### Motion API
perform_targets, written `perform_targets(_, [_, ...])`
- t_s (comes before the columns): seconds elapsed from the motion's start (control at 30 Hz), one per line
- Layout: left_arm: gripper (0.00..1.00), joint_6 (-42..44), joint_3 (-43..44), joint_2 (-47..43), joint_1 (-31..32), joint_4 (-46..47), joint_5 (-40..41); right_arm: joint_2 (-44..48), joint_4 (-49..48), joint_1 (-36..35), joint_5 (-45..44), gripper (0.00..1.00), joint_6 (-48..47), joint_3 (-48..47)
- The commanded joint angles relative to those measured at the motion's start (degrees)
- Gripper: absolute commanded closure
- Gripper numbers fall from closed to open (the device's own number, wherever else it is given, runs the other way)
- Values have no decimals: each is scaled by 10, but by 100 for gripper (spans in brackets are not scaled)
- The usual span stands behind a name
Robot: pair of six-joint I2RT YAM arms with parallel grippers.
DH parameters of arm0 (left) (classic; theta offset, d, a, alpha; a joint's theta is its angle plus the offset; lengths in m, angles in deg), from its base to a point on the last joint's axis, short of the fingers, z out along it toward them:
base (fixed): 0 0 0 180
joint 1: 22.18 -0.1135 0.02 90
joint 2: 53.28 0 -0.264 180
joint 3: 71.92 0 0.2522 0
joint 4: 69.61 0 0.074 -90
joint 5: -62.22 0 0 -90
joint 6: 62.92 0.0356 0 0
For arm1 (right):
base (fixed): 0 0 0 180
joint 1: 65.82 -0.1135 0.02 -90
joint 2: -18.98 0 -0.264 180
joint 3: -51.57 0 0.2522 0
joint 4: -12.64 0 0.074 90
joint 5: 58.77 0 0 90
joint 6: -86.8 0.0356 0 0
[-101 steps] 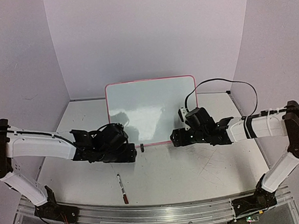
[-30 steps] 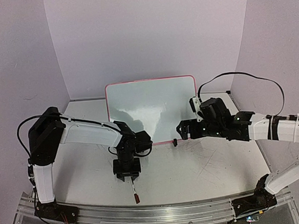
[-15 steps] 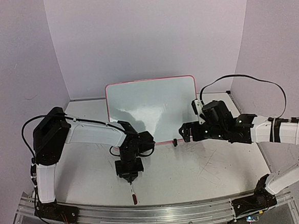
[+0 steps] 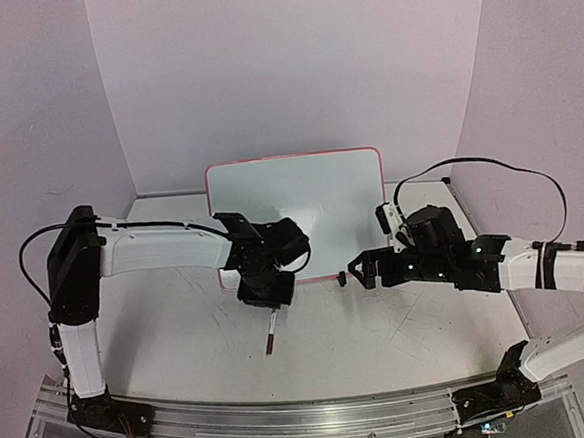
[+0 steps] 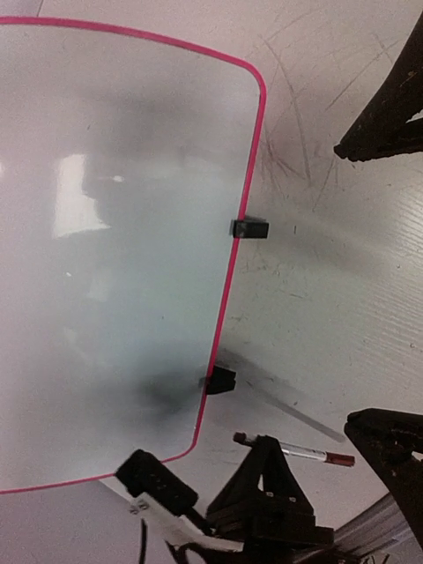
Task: Write a sentence on the whiteboard
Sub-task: Pick up the whiteboard marker from the center of the board, then pass from the left arm to the right
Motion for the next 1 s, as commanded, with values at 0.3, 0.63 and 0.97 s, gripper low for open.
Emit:
perform_targets(0.3, [100,382,-83,-169,-33,425,-206,-57,-169,4,383,12,-56,-36])
perform_targets(0.63, [100,412,-97,-184,-43,431,-282,-89,-263,4,353,55,6,-36])
perform_targets(0.97, [100,405,-95,-190,-43,447,-332,-130,-315,5,355,60,37,-46])
